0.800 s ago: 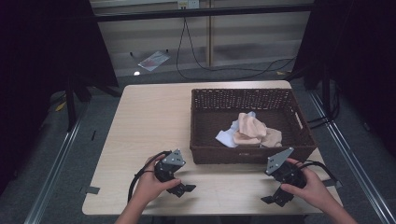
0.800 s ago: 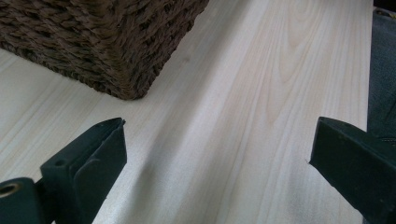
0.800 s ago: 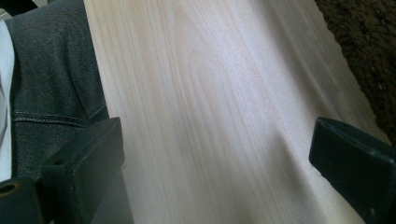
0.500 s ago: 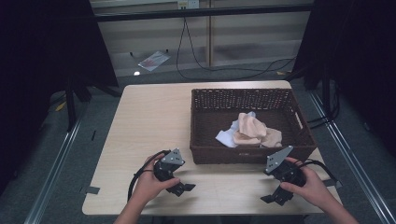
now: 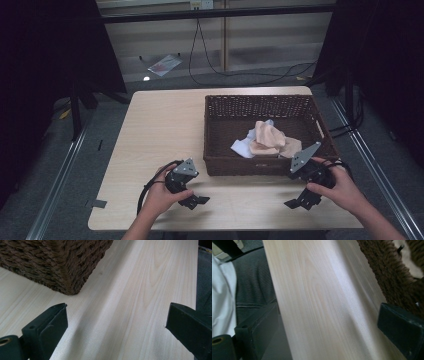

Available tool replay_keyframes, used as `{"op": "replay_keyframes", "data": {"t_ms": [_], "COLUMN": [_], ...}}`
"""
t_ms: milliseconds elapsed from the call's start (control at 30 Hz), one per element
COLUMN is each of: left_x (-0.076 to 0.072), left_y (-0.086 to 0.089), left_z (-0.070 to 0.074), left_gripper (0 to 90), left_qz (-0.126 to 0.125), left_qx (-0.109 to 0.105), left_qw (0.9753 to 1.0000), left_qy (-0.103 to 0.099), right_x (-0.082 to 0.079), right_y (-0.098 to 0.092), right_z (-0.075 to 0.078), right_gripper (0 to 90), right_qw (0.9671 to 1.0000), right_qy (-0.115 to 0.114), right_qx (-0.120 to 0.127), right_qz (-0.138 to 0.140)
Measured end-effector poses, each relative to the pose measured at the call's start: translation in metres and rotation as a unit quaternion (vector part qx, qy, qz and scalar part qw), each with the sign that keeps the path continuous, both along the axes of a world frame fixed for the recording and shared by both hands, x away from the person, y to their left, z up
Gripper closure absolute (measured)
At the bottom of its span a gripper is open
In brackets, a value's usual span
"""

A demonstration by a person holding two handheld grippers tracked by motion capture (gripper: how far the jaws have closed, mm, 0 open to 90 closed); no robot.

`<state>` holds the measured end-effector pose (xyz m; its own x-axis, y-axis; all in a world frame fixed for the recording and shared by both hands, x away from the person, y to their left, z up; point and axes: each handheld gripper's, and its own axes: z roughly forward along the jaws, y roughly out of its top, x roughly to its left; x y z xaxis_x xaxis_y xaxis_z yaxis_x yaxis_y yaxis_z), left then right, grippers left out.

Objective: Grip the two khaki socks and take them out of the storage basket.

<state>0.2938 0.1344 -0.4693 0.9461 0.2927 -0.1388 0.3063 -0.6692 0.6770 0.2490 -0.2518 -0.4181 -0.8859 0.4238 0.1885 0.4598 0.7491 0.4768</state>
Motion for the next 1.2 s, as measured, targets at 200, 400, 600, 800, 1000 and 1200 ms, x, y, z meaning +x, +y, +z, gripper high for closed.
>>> {"op": "replay_keyframes", "data": {"t_ms": [200,400,600,800,1000,1200], "left_x": [0.000,0.000,0.000,0.000,0.000,0.000], "left_y": [0.000,0.000,0.000,0.000,0.000,0.000], "left_z": [0.000,0.000,0.000,0.000,-0.001,-0.001], "left_gripper": [3.5,3.5,3.5,3.5,3.5,3.5], "left_qz": [-0.002,0.000,0.002,-0.001,-0.001,-0.003], "left_qx": [-0.004,-0.004,-0.008,-0.005,-0.007,-0.005], "left_qw": [1.0000,1.0000,1.0000,1.0000,1.0000,1.0000], "left_qy": [-0.002,0.002,0.001,0.001,0.003,0.001], "right_x": [0.005,0.016,0.027,0.045,0.065,0.085], "right_y": [-0.002,-0.005,-0.006,-0.008,-0.008,-0.008], "right_z": [0.019,0.045,0.058,0.067,0.063,0.048], "right_gripper": [3.8,3.7,3.7,3.4,2.9,3.1], "right_qw": [1.0000,0.9998,0.9997,0.9988,0.9971,0.9953], "right_qy": [0.004,0.001,-0.002,-0.016,-0.021,-0.020], "right_qx": [0.004,0.010,0.010,0.017,0.014,0.010], "right_qz": [-0.001,-0.014,-0.020,-0.043,-0.071,-0.094]}}
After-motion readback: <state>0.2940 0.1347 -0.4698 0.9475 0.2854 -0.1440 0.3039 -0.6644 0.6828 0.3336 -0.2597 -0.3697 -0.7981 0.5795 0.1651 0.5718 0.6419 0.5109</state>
